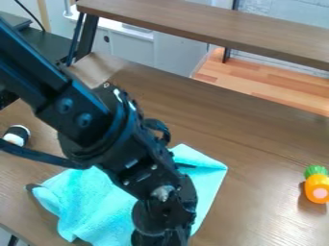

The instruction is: Unfold the blue cloth with a corn figure on it from bottom right to top left

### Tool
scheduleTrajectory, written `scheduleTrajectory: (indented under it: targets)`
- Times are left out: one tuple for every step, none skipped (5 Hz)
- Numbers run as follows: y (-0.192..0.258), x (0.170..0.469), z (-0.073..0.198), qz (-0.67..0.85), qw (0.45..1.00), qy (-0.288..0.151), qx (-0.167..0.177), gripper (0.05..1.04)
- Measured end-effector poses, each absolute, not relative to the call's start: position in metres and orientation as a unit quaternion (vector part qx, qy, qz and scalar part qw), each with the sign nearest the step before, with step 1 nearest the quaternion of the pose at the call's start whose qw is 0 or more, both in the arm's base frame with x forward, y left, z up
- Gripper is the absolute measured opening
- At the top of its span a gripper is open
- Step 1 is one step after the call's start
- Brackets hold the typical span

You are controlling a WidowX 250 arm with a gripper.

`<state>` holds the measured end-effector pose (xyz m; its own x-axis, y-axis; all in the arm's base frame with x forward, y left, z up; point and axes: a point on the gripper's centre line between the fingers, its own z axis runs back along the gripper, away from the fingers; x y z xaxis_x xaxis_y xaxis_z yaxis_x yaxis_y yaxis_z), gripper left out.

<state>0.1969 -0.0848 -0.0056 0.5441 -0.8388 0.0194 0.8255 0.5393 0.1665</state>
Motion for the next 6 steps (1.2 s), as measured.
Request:
scheduleTrajectory:
  targets:
    - [-0.0827, 0.1945, -0.0058, -0.471, 0.879, -0.039, 0.071, 0.221]
    - [-0.0838, 0.1916, -0.0066, -0.476, 0.876, -0.032, 0.064, 0.518]
    - [-0.0834, 0.1904, -0.0068, -0.480, 0.874, -0.030, 0.063, 0.798]
    - [-0.0817, 0.1907, -0.0094, -0.476, 0.876, -0.027, 0.067, 0.999]
    - [-0.0820, 0.1931, -0.0125, -0.477, 0.876, -0.026, 0.071, 0.969]
    - [-0.0852, 0.1983, -0.0133, -0.477, 0.876, -0.027, 0.069, 0.695]
